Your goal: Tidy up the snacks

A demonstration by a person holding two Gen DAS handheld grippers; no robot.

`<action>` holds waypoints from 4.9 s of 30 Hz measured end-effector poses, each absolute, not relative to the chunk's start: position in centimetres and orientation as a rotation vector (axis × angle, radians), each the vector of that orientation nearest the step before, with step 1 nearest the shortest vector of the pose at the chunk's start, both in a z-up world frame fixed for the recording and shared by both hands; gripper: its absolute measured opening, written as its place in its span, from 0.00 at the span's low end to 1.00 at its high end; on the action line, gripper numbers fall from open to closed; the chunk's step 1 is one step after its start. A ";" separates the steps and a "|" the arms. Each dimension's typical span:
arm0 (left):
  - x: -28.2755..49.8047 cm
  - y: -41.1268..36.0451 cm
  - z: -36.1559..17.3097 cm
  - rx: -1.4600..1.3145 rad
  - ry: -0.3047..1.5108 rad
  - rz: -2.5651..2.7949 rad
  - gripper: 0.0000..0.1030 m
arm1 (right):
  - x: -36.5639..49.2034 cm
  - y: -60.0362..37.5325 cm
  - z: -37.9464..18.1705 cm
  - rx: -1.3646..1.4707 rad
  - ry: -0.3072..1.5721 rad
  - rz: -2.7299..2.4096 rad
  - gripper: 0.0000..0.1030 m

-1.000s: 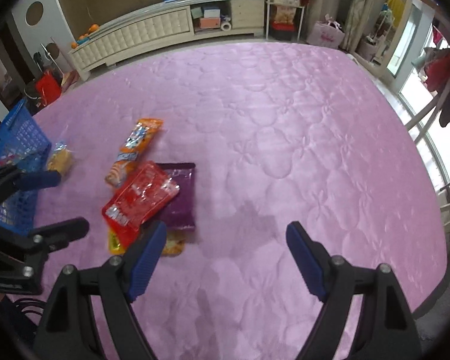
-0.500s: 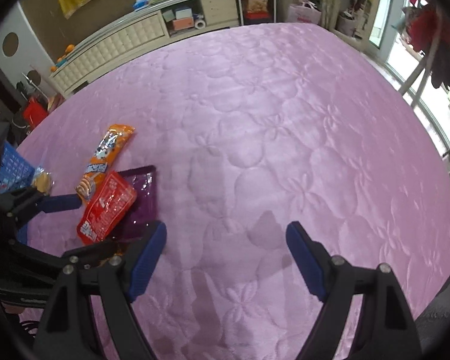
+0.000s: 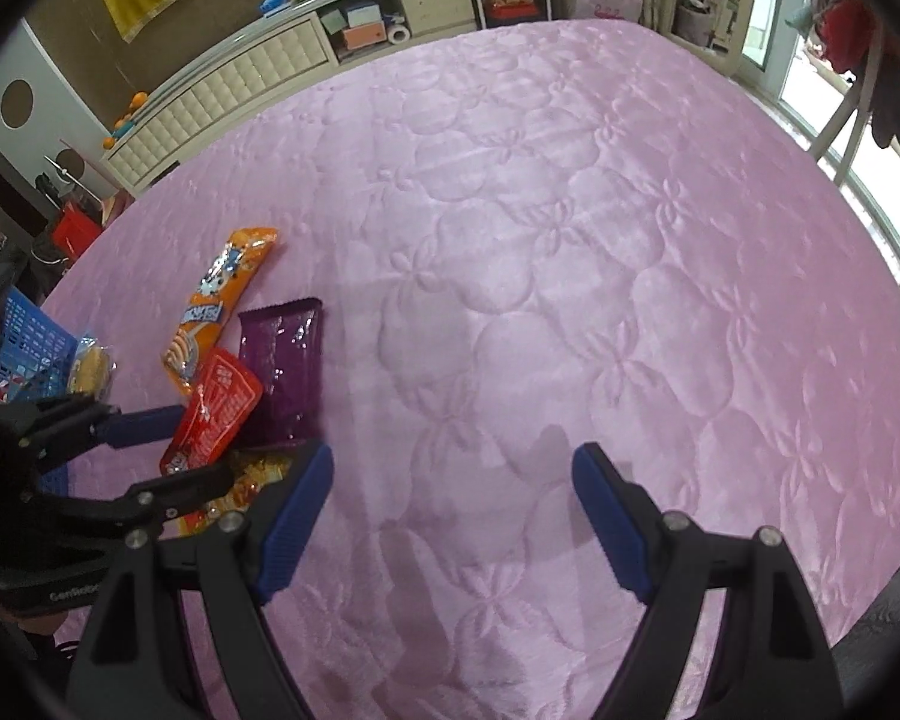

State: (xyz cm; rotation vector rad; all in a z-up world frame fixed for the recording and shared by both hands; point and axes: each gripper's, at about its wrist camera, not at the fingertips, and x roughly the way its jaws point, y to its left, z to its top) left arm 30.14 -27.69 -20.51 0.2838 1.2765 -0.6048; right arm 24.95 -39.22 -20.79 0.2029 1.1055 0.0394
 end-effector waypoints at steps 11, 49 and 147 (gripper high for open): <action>28.6 -25.9 -19.8 0.230 1.240 -0.544 0.13 | 24.9 -38.6 -20.8 0.202 1.090 0.081 0.83; 34.4 -26.9 -22.2 0.567 1.310 -0.524 0.73 | 25.4 -36.1 -21.5 0.222 1.127 0.205 0.83; 16.1 0.9 -2.4 -0.079 0.887 -0.219 0.03 | 22.3 -11.7 -6.3 -0.116 0.934 0.414 0.51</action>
